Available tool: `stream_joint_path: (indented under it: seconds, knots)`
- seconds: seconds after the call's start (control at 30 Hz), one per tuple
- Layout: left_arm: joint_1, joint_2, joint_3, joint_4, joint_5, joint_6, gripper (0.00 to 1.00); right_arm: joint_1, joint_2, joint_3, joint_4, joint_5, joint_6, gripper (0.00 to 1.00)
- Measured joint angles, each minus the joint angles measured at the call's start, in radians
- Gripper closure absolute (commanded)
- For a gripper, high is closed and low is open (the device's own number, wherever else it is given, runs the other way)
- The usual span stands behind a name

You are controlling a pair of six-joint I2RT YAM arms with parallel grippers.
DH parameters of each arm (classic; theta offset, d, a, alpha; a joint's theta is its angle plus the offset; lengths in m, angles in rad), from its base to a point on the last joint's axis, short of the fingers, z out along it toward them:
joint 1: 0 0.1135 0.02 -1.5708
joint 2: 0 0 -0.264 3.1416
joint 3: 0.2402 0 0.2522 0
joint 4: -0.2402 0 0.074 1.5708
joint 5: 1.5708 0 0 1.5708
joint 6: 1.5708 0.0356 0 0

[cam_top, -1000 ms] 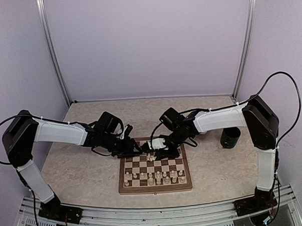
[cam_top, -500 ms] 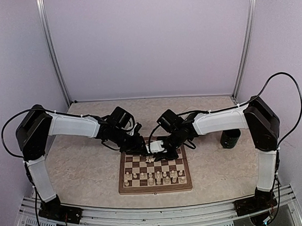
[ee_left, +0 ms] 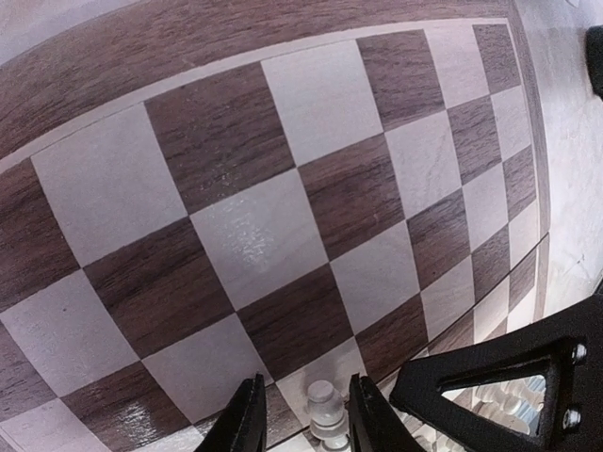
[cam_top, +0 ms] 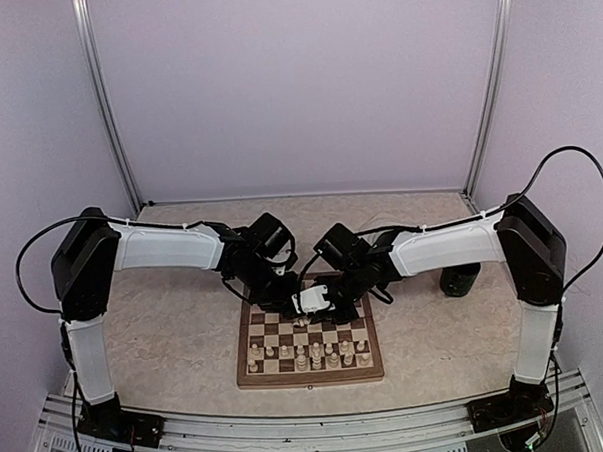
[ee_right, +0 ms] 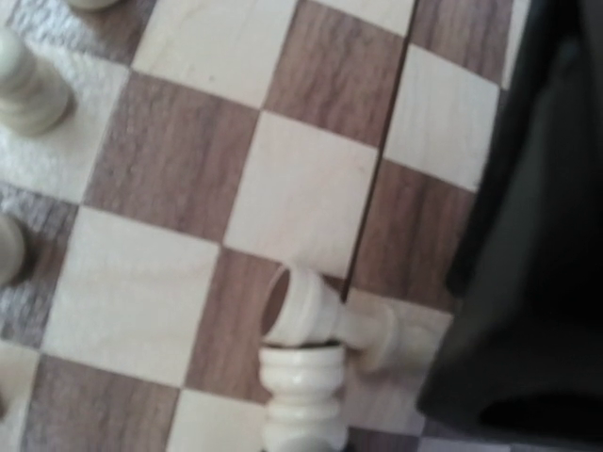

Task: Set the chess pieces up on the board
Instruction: Adjust the chess pile on the chessboard.

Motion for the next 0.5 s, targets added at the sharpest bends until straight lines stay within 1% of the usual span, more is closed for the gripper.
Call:
stream_joint_path:
  seconds: [0.13, 0.33, 0.5]
  knots:
    - [-0.016, 0.027, 0.034, -0.016, -0.004, 0.001, 0.75, 0.008, -0.015, -0.025, 0.025, 0.032, 0.000, 0.96]
    - [-0.028, 0.043, 0.044, -0.004, 0.013, -0.003, 0.88, 0.017, -0.032, -0.052, 0.056, 0.077, 0.001, 0.96]
    - [-0.023, 0.044, 0.039, 0.006, 0.026, -0.007, 0.94, 0.020, -0.044, -0.078, 0.077, 0.095, 0.003, 0.96]
